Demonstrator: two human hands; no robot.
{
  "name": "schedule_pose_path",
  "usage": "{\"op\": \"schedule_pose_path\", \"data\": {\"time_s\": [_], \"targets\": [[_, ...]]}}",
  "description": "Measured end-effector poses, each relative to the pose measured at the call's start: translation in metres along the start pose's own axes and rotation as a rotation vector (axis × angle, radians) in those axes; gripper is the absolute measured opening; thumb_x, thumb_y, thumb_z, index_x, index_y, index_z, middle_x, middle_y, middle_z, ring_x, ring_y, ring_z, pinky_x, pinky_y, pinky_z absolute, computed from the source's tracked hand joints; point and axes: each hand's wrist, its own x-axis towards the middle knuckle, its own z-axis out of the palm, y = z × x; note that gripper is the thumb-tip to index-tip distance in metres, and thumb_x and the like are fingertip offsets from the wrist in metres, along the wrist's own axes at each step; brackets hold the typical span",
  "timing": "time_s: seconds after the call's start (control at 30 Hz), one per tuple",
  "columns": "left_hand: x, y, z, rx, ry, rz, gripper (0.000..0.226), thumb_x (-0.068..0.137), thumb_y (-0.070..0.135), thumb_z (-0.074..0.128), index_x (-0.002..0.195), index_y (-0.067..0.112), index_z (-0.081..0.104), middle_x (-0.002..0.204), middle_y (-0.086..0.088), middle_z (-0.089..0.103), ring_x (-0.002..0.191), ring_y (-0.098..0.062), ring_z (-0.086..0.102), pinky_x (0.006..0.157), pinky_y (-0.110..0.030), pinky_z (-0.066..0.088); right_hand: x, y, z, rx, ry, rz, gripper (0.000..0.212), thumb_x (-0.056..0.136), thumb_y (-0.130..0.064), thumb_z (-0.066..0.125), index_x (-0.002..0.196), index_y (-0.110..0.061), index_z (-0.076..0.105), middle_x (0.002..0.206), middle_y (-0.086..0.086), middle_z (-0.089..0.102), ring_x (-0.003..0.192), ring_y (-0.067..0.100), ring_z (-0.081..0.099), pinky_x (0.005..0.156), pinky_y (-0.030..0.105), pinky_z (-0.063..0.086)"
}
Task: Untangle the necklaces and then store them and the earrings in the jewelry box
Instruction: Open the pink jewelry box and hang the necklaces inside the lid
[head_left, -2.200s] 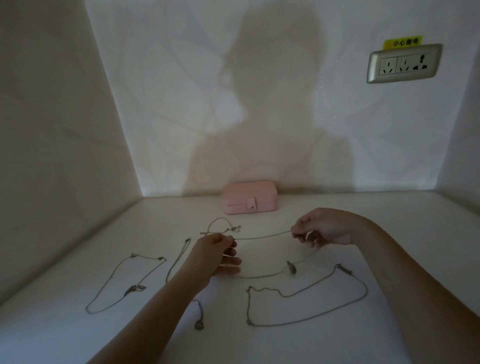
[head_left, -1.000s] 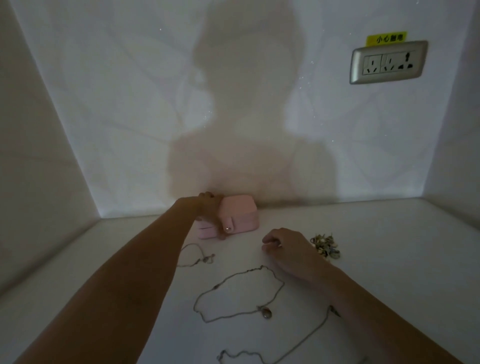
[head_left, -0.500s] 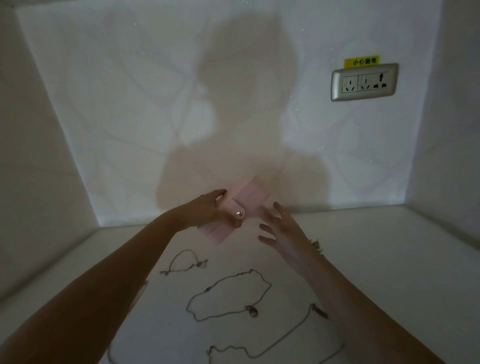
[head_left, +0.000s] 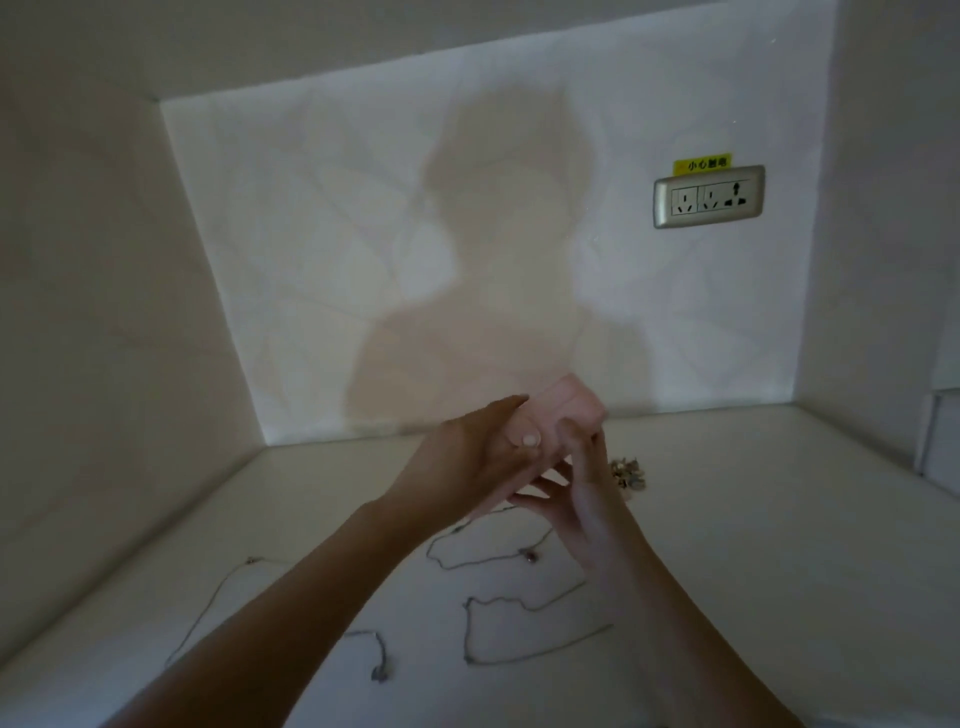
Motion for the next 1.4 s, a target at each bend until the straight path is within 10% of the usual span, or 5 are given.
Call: {"op": "schedule_pose_path", "data": {"time_s": [0.23,0.67,0.8,0.93,1.4], "targets": [[-0.025,0.008,-0.017,0.547,0.222,0.451,0.046,0.092,0.029,0.042,0.12,-0.001,0.064,0.108,-0.015,0.07,0.054,-0.027,0.066,0.035,-0.026,0.045,-0.034,-0.01,0.032,-0.128,0.174,0.013,0.079,0.087,-0.036,0.064,0.148,-0.025,0.015,0.128,0.012,0.051,0.104,0.033,0.061,0.071,0.062,0.055],[-0.074,0.022,-0.054,0.834,0.147,0.511,0.029,0.078,0.0,0.067,0.104,-0.014,0.066,0.103,-0.033,0.066,0.068,-0.032,0.072,0.038,-0.029,0.05,-0.072,0.008,0.076,-0.248,0.412,0.072,0.098,0.078,-0.038,0.076,0.146,-0.023,0.007,0.12,0.008,0.048,0.098,0.028,0.055,0.079,0.067,0.05],[-0.079,0.029,-0.056,0.907,-0.03,0.341,0.06,0.06,0.005,0.087,0.108,-0.018,0.061,0.104,-0.033,0.066,0.064,-0.031,0.071,0.043,-0.029,0.052,-0.072,0.012,0.086,-0.31,0.465,0.133,0.107,0.068,-0.045,0.082,0.144,-0.025,0.01,0.129,0.015,0.048,0.106,0.038,0.054,0.08,0.068,0.049],[-0.072,0.04,-0.053,0.833,-0.069,0.008,0.052,0.102,0.013,0.034,0.146,-0.007,0.014,0.131,-0.018,0.054,0.104,-0.031,0.063,0.077,-0.033,0.048,-0.078,0.017,0.091,-0.326,0.467,0.199,0.106,0.069,-0.049,0.079,0.144,-0.025,0.008,0.122,0.013,0.047,0.099,0.037,0.051,0.081,0.066,0.05],[-0.072,0.002,-0.1,0.261,0.151,-0.453,0.055,0.099,0.052,0.032,0.066,0.012,0.052,0.061,-0.004,0.05,0.059,-0.022,0.051,0.052,-0.027,0.036,-0.088,0.038,0.079,-0.03,-0.051,0.13,0.079,0.077,-0.04,0.07,0.142,-0.025,0.028,0.128,0.02,0.05,0.103,0.037,0.063,0.074,0.058,0.056]]}}
